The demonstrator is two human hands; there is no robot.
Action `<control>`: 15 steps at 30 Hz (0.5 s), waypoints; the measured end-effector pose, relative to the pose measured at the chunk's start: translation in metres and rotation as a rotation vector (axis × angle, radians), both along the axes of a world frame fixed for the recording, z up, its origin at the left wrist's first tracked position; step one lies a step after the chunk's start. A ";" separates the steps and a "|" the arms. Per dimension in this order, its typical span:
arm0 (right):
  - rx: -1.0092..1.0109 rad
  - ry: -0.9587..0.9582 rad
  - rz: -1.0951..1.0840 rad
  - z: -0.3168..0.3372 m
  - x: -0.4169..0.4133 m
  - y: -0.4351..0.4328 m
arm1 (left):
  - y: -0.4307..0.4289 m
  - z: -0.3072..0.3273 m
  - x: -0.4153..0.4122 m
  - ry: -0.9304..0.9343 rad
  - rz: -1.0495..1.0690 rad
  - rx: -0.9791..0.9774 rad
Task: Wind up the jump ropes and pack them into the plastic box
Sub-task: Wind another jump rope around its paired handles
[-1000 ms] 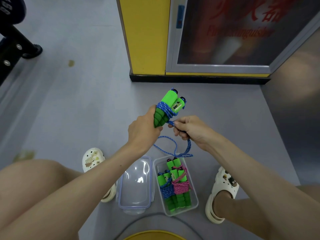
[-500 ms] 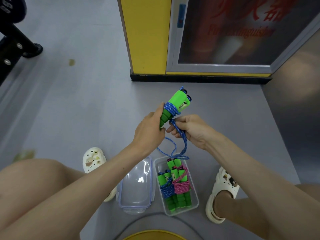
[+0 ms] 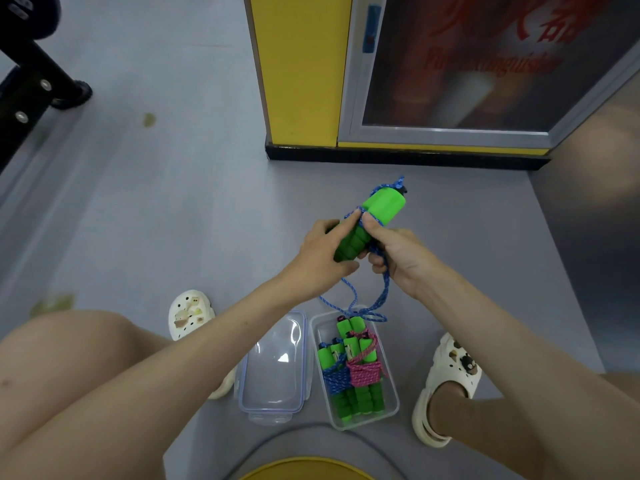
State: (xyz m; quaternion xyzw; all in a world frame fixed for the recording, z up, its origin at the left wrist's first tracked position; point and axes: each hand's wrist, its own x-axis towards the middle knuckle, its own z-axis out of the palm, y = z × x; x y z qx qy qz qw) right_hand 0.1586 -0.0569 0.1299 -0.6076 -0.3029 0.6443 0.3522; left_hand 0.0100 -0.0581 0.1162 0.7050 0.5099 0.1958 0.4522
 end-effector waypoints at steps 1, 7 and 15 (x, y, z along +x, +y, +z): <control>0.001 0.008 0.019 0.000 0.001 0.000 | 0.002 0.005 -0.002 -0.060 0.035 -0.054; 0.037 0.155 0.209 0.007 0.004 -0.006 | 0.013 0.030 -0.020 -0.250 0.244 -0.443; 0.058 -0.032 0.200 0.007 0.007 -0.003 | 0.005 0.031 -0.021 -0.471 0.200 -0.683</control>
